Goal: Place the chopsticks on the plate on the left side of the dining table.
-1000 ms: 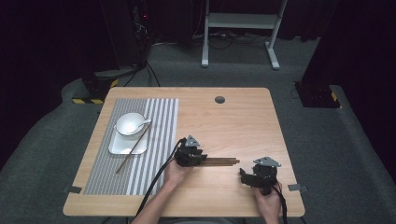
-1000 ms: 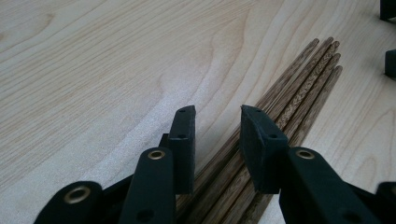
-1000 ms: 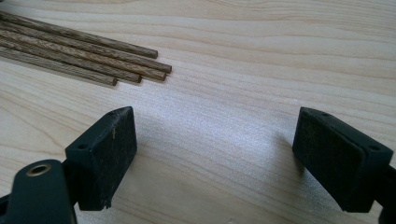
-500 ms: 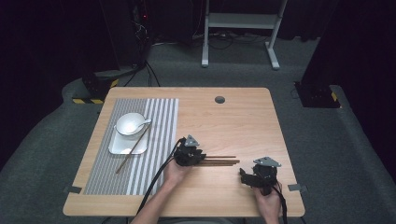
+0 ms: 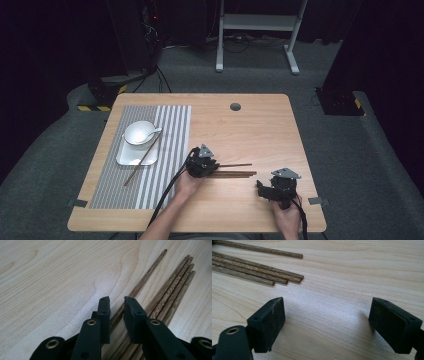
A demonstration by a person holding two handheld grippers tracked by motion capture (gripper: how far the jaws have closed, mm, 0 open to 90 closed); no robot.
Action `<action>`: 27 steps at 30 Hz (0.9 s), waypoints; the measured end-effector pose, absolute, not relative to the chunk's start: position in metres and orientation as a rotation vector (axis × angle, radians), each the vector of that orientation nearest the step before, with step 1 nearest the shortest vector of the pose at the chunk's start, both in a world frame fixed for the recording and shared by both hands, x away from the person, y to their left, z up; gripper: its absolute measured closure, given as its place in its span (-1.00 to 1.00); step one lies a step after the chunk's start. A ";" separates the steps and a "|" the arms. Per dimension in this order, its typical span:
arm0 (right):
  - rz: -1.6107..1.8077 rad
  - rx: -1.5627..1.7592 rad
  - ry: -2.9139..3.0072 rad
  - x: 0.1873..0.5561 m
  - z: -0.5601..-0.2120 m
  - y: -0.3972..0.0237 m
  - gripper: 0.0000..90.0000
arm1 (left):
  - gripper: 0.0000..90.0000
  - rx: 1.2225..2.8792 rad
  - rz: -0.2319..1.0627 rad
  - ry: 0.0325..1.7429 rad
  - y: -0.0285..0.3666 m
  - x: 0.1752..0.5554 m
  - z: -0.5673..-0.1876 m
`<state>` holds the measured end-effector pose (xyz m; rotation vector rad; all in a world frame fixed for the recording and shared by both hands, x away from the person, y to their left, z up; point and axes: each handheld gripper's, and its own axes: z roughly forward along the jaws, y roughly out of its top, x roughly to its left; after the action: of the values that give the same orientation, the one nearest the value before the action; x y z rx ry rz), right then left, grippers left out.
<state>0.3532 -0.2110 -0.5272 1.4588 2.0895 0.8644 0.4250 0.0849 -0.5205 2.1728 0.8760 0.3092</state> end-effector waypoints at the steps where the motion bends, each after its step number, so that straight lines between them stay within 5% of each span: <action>1: 0.864 1.459 2.089 0.353 -0.527 -0.211 -0.70 | 0.68 2.173 0.309 0.876 0.085 0.425 -0.520; 27: 0.865 1.458 2.090 0.353 -0.527 -0.211 -0.70 | 0.71 2.221 0.367 0.855 0.085 0.429 -0.518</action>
<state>0.3532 -0.2110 -0.5272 1.4584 2.0895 0.8652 0.4294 0.0850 -0.5183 2.2209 0.8549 0.3674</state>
